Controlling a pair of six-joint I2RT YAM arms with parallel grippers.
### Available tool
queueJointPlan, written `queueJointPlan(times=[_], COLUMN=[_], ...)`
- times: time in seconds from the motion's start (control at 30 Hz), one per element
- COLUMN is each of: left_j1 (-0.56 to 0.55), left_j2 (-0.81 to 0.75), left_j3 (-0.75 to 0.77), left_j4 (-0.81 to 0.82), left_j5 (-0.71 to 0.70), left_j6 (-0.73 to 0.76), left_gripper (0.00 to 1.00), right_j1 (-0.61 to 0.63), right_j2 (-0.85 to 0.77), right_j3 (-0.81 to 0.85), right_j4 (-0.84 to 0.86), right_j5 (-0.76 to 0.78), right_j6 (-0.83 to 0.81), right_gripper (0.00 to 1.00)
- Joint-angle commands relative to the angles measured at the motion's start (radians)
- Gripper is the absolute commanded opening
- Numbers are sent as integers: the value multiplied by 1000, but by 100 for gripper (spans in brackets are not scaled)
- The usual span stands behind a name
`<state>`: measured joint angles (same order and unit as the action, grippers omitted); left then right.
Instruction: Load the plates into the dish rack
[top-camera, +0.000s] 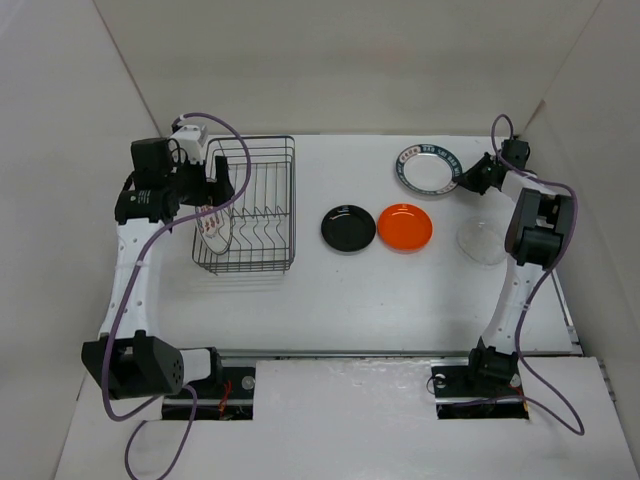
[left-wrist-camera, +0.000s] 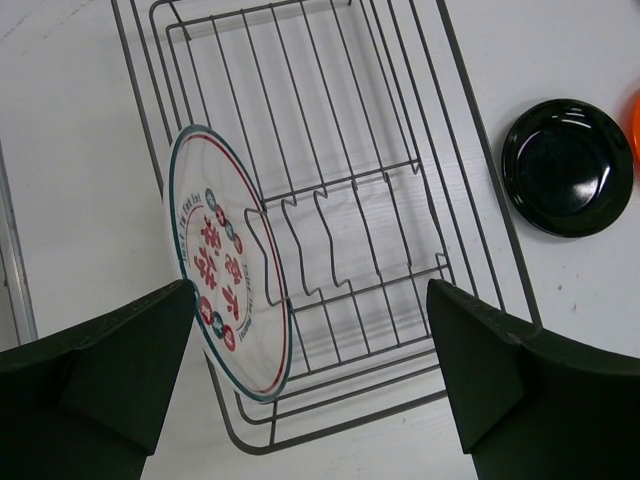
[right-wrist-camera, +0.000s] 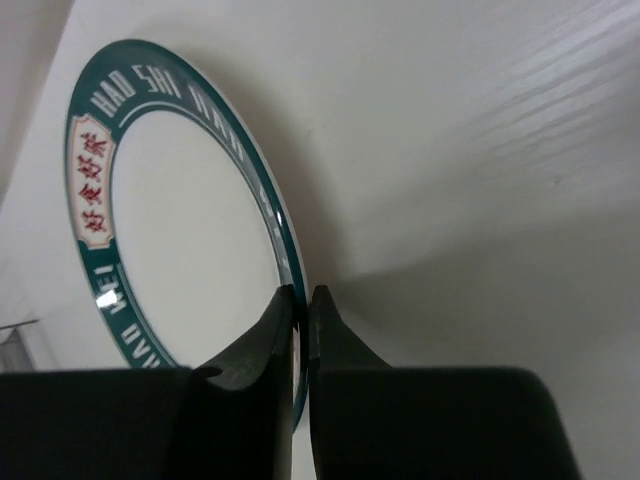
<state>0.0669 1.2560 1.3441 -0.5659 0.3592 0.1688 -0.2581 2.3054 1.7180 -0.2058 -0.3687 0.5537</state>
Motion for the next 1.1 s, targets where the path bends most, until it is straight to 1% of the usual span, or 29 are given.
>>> queueJointPlan(times=[0.0,0.07,0.1,0.2,0.23,0.3,0.33,0.37,0.4,0.47,0.5,0.57,0.6,0.63,0.67,0.73,0.77,0.8,0.87,0.9,0.97,1.07], left_j1=[-4,-4,-4,-4,-4,-4,-4,-4,-4,-15,-15,-36,-51,-52,-64,-75,-99,-111,-131,-151,-170,-194], left_j2=[10,35,45,72,88,109,109,126,146,164,164,201,210,226,235,252,276,290,333,345,368,401], left_j3=[49,58,76,133,147,187,200,214,245,274,300,329,349,349,358,374,385,397,435,444,458,471], left_j4=[31,31,31,11,11,11,11,11,11,29,43,64,92,109,127,158,170,170,160,159,159,159], left_j5=[21,44,59,132,150,194,213,231,277,306,323,363,397,412,432,477,492,507,537,546,546,518], left_j6=[-11,-20,-20,14,26,41,54,54,54,22,-4,-52,-87,-87,-116,-141,-150,-150,-150,-150,-150,-150], left_gripper=[100,100,100,100,100,100,100,100,100,100,100,100,100,100,100,100,100,100,100,100,100,100], right_j1=[3,3,3,3,3,3,13,13,13,49,62,111,162,163,225,287,340,362,394,417,439,490], right_j2=[35,20,2,-125,-158,-242,-270,-334,-366,-420,-466,-504,-544,-561,-578,-625,-639,-652,-670,-670,-679,-679], right_j3=[32,14,0,-101,-135,-147,-158,-197,-216,-225,-225,-225,-225,-225,-216,-225,-225,-245,-297,-310,-348,-348], right_j4=[-54,-32,14,100,153,175,230,267,299,324,324,333,342,342,342,342,342,379,439,463,560,575], right_j5=[-12,-21,-21,20,20,20,20,20,20,54,54,39,28,14,14,-4,-15,-33,-85,-157,-223,-251], right_j6=[8,35,44,116,132,159,169,178,189,178,164,144,103,71,36,-65,-89,-106,-106,-95,-55,-46], right_gripper=[2,0,0,0,0,0,0,0,0,0,0,0,0,0,0,0,0,0,0,0,0,0])
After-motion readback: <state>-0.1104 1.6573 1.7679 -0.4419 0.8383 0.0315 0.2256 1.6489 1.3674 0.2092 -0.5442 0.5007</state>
